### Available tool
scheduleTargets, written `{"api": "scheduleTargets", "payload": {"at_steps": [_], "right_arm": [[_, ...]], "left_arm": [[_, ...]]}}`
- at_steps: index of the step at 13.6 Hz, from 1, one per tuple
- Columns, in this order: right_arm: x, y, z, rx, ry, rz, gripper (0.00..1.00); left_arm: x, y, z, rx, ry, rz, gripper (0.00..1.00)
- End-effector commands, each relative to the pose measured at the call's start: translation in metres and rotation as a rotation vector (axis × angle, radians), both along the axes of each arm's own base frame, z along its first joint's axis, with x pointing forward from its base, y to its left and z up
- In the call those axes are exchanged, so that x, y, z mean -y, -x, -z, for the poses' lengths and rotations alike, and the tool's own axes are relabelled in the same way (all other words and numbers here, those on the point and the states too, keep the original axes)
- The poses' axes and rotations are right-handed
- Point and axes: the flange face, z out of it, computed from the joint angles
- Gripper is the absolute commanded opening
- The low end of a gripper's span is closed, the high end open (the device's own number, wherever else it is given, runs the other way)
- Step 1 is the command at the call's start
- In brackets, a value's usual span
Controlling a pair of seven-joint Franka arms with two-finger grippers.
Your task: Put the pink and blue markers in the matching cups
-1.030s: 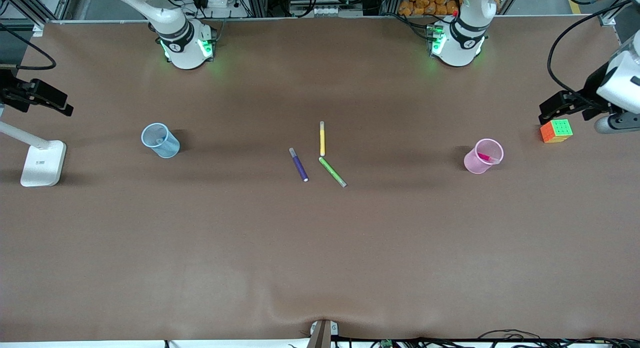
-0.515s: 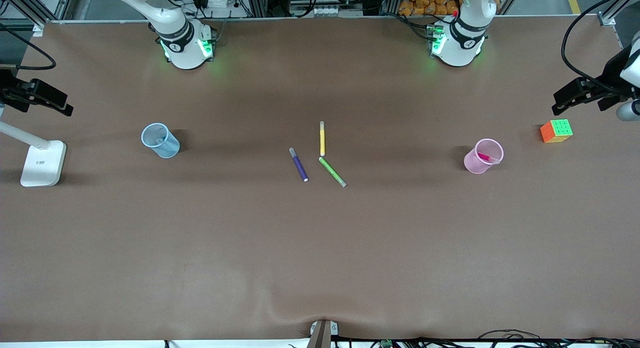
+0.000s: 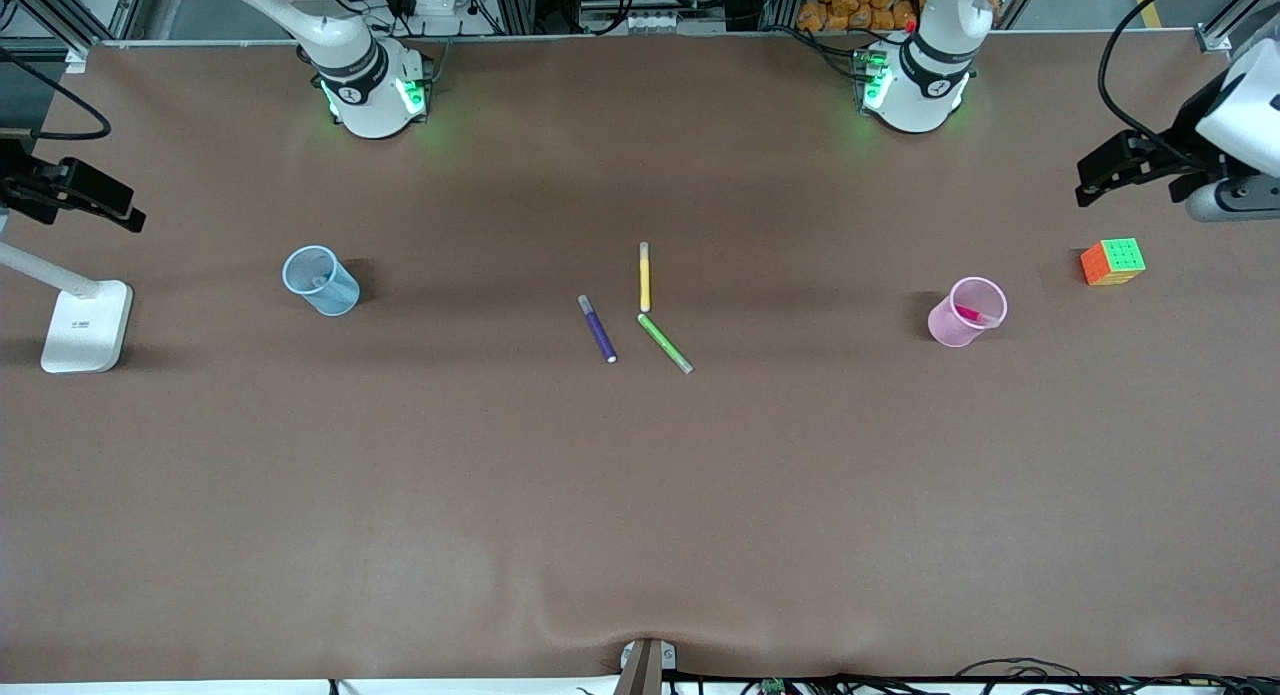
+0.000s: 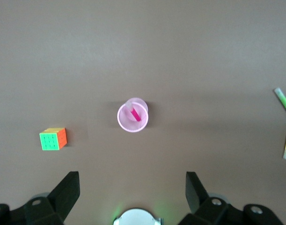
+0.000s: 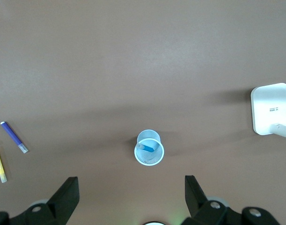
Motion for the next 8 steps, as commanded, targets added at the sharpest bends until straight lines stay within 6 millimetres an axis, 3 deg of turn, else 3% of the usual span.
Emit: {"api": "scheduleTargets", "payload": {"at_steps": [1,4,8], "right_arm": [[0.012,0.0,-0.001,0.006,0.006,0.02,1.0],[0.009,0.0,-0.003,0.014,0.007,0.014,1.0],[0.009,0.0,-0.002,0.012,0.007,0.014,1.0]], "left_arm": [[-0.001,0.004,-0.007,-0.015,-0.001,-0.003,1.0],[-0.013,0.003,-0.013,-0.002,0.0,-0.031,1.0],[-0.014,0.004,-0.012,-0.019,-0.005,-0.035,1.0]]}}
